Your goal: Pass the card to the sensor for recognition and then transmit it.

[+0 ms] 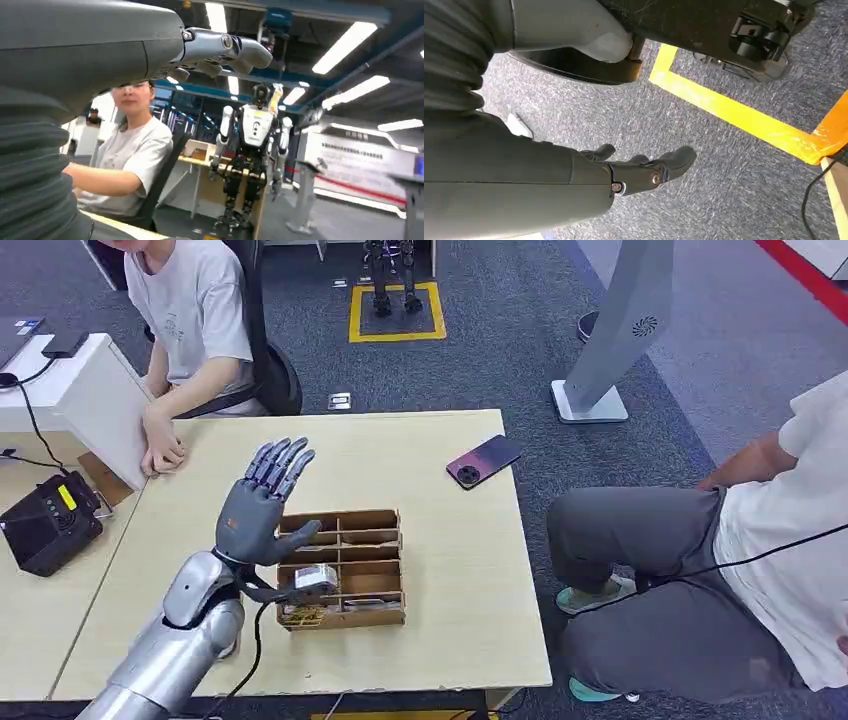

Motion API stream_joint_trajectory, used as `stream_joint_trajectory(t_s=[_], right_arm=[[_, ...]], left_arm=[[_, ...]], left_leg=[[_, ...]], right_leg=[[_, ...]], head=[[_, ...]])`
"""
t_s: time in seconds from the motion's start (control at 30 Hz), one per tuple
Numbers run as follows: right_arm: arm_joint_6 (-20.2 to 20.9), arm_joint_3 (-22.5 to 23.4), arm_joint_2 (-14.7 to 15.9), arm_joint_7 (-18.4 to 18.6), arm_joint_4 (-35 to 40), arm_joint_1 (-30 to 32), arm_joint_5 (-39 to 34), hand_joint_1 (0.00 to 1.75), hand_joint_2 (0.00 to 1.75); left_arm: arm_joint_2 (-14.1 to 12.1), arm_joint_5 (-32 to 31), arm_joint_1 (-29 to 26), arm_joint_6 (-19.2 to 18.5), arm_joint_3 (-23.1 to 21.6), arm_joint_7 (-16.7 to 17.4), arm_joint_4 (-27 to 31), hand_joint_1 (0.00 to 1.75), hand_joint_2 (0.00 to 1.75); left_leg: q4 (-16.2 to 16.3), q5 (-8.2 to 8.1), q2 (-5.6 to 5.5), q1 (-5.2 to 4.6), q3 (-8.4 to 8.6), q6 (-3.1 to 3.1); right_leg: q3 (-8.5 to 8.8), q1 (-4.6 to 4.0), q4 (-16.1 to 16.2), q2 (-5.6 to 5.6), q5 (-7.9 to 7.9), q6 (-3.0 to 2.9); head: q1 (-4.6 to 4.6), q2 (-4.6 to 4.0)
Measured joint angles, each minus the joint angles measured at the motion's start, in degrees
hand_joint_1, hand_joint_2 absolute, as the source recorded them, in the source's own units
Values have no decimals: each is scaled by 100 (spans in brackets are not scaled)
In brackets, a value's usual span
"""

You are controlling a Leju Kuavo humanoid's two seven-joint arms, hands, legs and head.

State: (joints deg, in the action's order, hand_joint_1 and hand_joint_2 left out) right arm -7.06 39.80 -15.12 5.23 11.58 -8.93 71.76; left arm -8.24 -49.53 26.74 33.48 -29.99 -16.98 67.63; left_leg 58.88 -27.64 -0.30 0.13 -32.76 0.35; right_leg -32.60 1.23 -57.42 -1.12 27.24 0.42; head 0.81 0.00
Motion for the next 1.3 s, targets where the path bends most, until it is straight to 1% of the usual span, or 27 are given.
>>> stream_joint_trajectory(t_s=[0.07,0.2,0.5,0.57,0.67,0.73,0.83,0.93,1.07,1.3], right_arm=[[-7,-4,0,0,0,0,-39,0,175],[-7,-7,0,0,-4,2,-92,0,175],[-24,-9,0,-31,-7,4,-168,0,175],[-29,-11,0,-31,-7,3,-197,0,175],[-40,-20,0,-35,-7,3,-225,0,175],[-42,-33,0,-18,-7,3,-258,0,175],[-39,-54,0,0,-7,3,-278,0,175],[-40,-70,0,-2,-7,2,-321,0,175],[-44,-111,0,-18,-7,2,-339,0,175],[-50,-144,0,-20,-7,1,-350,0,175]], left_arm=[[-2,103,-3,-72,81,13,194,0,175],[-94,262,-66,-236,262,-103,498,0,175],[-371,321,-278,-301,537,-225,924,0,175],[-407,310,-330,-387,575,-254,961,0,175],[-534,194,-468,-669,575,-367,1018,0,175],[-715,67,-582,-905,572,-466,1027,0,175],[-942,44,-698,-1062,570,-520,1027,0,175],[-1086,133,-767,-1267,570,-557,1029,0,175],[-1200,229,-850,-1429,570,-614,1092,0,175],[-1296,247,-883,-1543,570,-636,1123,0,175]], left_leg=[[0,0,-1,0,-1,0],[0,0,2,0,0,0],[0,0,0,1,0,0],[0,0,0,0,-1,0],[-1,-1,2,0,0,-1],[-1,-1,5,0,1,-1],[-1,0,3,1,0,-1],[-2,0,4,2,0,-1],[-2,0,2,2,-1,-1],[-1,0,3,1,-1,-1]], right_leg=[[0,0,0,0,0,0],[0,0,0,-2,0,0],[0,-1,-1,0,0,0],[1,0,-1,0,0,0],[0,0,-1,-2,0,0],[-2,0,-1,-6,0,0],[-4,-1,-1,-3,1,-1],[-4,-2,-1,-5,1,-1],[-3,-2,-1,-2,1,-1],[-3,-1,-1,-3,0,0]], head=[[0,0],[0,0],[0,0],[0,0],[0,0],[2,0],[0,0],[0,0],[0,0],[0,0]])
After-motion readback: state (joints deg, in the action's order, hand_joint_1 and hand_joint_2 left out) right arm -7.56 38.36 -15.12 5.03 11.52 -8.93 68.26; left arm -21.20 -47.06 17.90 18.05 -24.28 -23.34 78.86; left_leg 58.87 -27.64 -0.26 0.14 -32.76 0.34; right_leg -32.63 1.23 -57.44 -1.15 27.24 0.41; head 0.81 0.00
